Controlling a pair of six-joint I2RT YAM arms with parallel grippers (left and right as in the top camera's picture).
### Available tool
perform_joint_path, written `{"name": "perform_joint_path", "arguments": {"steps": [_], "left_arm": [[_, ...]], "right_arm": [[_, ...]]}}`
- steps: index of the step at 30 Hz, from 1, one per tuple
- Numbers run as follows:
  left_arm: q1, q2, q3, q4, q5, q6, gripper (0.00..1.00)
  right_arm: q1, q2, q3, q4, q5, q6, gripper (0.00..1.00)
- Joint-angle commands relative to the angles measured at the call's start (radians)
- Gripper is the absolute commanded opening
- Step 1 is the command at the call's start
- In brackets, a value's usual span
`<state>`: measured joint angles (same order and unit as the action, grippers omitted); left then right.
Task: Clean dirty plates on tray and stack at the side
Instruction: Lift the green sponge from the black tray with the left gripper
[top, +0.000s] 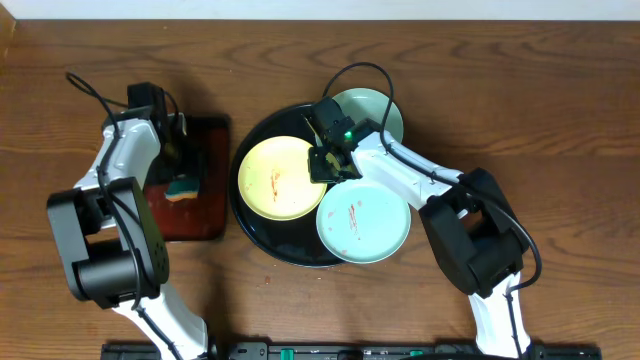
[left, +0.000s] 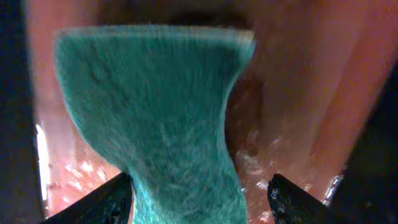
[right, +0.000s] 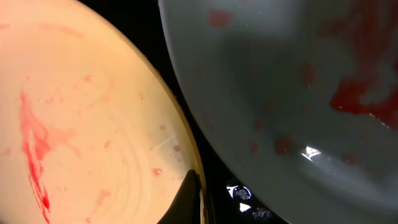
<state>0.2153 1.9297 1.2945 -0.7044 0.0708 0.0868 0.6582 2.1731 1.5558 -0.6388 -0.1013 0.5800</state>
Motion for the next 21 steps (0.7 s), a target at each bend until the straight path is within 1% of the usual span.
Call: {"name": "perform_joint_path", "arguments": {"steps": [1, 3, 7, 14, 17, 18, 21], "left_arm": [[0.003, -0.027, 0.028, 0.016, -0.013, 0.011, 0.7], [0.003, -0.022, 0.026, 0.027, -0.018, 0.011, 0.69], [0.003, -0.005, 0.02, 0.04, -0.046, 0.01, 0.63], [0.004, 0.01, 0.019, 0.037, -0.066, 0.005, 0.49], [0.004, 0.011, 0.018, 0.035, -0.079, -0.036, 0.45], [0.004, 0.011, 0.017, 0.033, -0.088, -0.056, 0.45], [0.004, 0.011, 0.002, 0.037, -0.09, -0.062, 0.44]], "right_arm": [[0.026, 0.055, 0.0, -0.003, 0.023, -0.021, 0.02], [0.026, 0.055, 0.0, -0.003, 0.023, -0.028, 0.02], [0.026, 0.055, 0.0, -0.004, 0.023, -0.028, 0.02], [0.026, 0.055, 0.0, -0.003, 0.023, -0.034, 0.02], [0.027, 0.055, 0.0, -0.001, 0.023, -0.035, 0.02], [0.027, 0.055, 0.0, -0.001, 0.023, -0.035, 0.02], [0.027, 0.055, 0.0, -0.001, 0.023, -0.035, 0.03]]}}
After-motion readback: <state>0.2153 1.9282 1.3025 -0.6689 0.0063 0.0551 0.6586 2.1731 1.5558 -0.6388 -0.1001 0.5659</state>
